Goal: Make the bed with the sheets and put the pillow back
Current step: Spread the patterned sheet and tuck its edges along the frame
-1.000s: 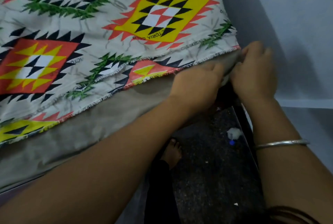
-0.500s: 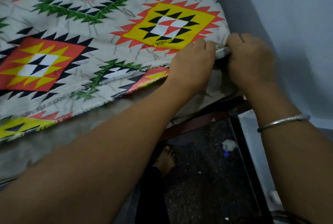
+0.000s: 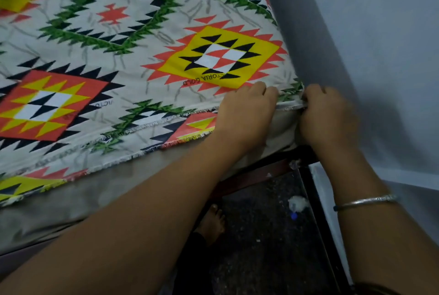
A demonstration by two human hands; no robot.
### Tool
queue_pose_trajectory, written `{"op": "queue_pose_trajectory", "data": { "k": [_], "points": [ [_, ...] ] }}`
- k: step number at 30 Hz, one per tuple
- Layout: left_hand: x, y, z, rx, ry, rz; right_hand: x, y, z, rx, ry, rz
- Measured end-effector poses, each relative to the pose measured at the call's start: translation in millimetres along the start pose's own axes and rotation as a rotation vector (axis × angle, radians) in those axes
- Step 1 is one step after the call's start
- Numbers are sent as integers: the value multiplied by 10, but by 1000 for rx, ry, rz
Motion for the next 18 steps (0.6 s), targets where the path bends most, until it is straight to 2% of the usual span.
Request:
{"op": "queue_pose_trajectory", "data": {
  "k": [2,6,10,13,15,17,18],
  "points": [
    [-48,-38,28,4,48,15,-55,17,12,48,-162,-28],
    [-180,-6,-63,1,76,-56,44,107,68,-50,-400,-122],
    [-205,145,-164,38,-29,-76,144,238,-41,170,-565,-188],
    [-188,256,-113,-58,-120,-34,-6,320,-95,314,-606,-205],
    [-202,377,-122,-35,-60,-118,-115,397,-94,369,-473,-77],
    [-237,475,-119,50,32,-150,-140,488,-48,271,-389,24],
    [-265,507,-114,103,32,-110,-117,532,-22,204,-383,67]
  ]
}}
Point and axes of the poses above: each hand's wrist, its own y-axis away from the middle knuckle, its own z-axis out of the back of the hand, x = y × z, the point moved 1 cm from there along -y, towards the middle knuckle, and after that the axes turned 7 degrees about y, right-handed, at the moved point
